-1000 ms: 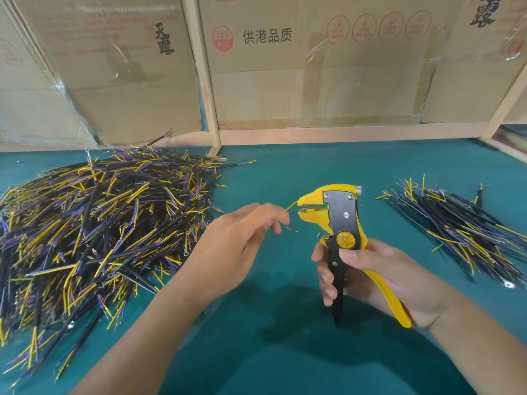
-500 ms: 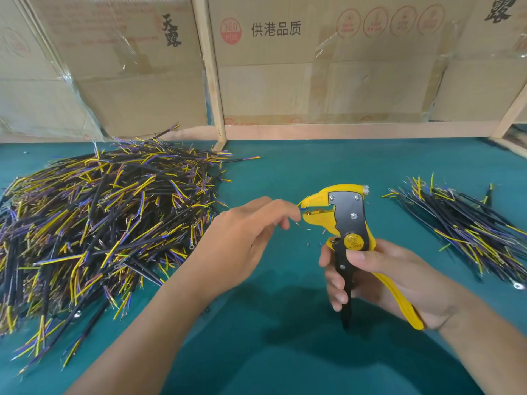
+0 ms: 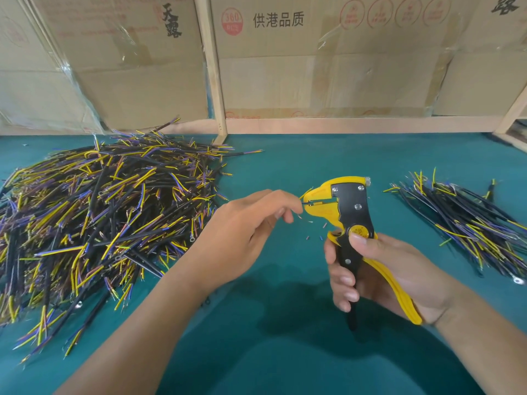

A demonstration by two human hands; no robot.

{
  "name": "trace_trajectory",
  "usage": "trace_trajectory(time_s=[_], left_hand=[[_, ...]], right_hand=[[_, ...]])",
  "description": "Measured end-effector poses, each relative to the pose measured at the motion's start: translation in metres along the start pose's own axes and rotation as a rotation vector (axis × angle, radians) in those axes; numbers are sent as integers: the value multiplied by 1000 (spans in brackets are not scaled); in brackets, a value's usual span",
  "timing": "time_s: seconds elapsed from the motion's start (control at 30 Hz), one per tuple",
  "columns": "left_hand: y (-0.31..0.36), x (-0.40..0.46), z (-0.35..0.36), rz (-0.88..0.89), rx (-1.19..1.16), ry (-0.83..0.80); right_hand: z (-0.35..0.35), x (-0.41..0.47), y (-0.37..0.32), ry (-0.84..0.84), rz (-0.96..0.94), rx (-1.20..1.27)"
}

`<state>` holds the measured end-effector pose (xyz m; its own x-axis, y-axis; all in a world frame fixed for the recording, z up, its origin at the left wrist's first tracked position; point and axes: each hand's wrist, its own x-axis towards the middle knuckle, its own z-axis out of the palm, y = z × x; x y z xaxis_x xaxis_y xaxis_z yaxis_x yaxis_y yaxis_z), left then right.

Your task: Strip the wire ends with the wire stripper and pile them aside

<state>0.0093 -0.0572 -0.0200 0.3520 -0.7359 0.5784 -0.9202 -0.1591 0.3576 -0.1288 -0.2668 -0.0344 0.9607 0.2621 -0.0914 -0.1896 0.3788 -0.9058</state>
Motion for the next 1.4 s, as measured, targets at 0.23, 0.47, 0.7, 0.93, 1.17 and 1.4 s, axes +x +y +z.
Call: trace_trajectory(time_s=[0.23, 0.47, 0.7, 0.93, 1.17, 1.4], left_hand=[[0, 0, 1, 7, -10, -6], [-1, 0, 1, 6, -6, -9], [-1, 0, 0, 13, -4, -13], [7, 0, 2, 12, -3, -29], [11, 5, 1, 12, -32, -33], [6, 5, -4, 60, -84, -59]], right_hand=[[0, -1, 0, 35, 36, 14], [4, 0, 1, 166, 14, -53], [7, 0, 4, 193, -7, -93], [2, -4, -5, 194, -24, -108], [-4, -8, -10, 149, -30, -92], [-11, -10, -11, 125, -34, -144]])
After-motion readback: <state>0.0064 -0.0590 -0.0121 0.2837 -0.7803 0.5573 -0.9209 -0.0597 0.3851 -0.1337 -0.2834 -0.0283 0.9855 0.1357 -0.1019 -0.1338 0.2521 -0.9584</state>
